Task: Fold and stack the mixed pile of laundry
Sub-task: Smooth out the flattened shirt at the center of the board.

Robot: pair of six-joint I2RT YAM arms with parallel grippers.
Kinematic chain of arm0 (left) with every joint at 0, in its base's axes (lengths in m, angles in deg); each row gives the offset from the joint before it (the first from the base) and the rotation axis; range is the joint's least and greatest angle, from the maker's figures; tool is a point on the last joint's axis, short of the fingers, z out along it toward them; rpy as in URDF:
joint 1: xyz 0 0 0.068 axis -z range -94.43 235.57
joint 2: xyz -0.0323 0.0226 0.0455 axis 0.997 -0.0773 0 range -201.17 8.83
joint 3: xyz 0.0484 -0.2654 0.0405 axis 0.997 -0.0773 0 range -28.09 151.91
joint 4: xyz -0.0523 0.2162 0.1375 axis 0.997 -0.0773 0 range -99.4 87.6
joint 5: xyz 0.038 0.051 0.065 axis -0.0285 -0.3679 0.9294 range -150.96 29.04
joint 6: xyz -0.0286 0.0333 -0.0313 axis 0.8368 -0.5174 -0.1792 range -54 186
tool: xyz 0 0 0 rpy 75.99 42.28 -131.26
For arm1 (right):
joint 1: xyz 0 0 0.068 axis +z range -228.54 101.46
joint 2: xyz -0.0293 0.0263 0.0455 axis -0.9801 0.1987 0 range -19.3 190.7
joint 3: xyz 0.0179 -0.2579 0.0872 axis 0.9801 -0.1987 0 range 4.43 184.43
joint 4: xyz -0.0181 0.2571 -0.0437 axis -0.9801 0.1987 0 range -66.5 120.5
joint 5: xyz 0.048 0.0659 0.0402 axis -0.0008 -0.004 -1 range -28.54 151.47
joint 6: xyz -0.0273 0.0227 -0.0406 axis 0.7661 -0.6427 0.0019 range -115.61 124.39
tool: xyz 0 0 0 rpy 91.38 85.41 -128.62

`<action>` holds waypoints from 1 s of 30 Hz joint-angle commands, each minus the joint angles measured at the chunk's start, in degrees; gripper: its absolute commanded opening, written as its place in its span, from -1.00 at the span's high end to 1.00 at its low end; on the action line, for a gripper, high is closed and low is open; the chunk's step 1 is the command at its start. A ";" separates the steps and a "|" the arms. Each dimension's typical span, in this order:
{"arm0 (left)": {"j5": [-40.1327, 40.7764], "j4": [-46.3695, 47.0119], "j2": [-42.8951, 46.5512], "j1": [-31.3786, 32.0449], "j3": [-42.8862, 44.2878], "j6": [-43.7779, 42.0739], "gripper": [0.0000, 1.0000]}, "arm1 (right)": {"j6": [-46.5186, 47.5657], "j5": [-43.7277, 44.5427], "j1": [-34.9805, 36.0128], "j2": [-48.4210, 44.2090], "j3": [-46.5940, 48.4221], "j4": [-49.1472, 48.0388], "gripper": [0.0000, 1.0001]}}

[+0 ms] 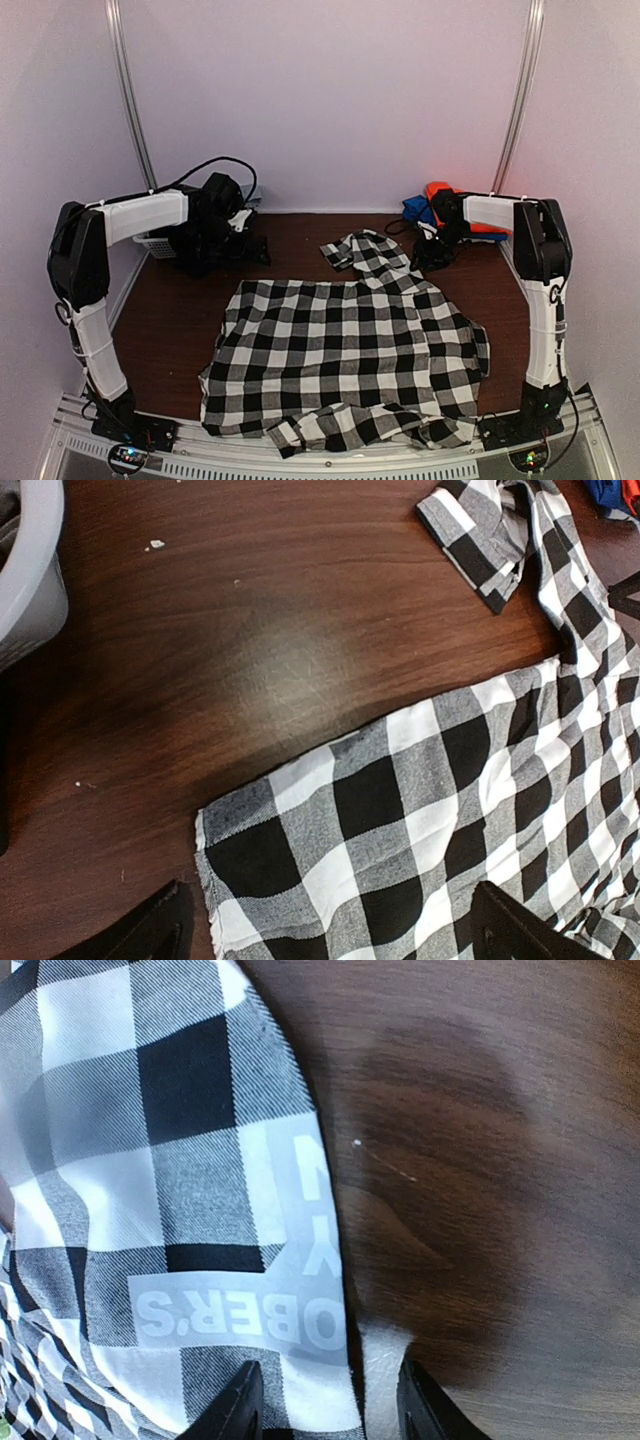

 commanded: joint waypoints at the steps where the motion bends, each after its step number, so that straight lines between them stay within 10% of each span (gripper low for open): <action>1: -1.42 -1.18 -1.03 -0.04 -0.97 -3.43 -0.95 | 2.58 8.13 2.24 0.63 0.42 3.12 0.07; 4: -1.84 -1.18 -1.01 0.10 -2.85 -3.88 -0.91 | 2.83 15.28 4.03 1.78 -0.42 4.07 0.14; 10: -0.08 -1.83 -1.01 0.14 -5.62 -3.48 -0.86 | 3.75 24.60 5.98 2.43 0.36 5.02 0.98; 22: -0.33 -1.44 -1.24 0.26 -6.57 -3.86 -0.83 | 4.42 30.12 1.90 3.36 21.24 5.01 1.00; 30: -2.84 4.39 -3.52 6.88 -3.03 -9.41 -0.66 | 4.44 27.54 3.21 5.07 18.01 4.52 1.00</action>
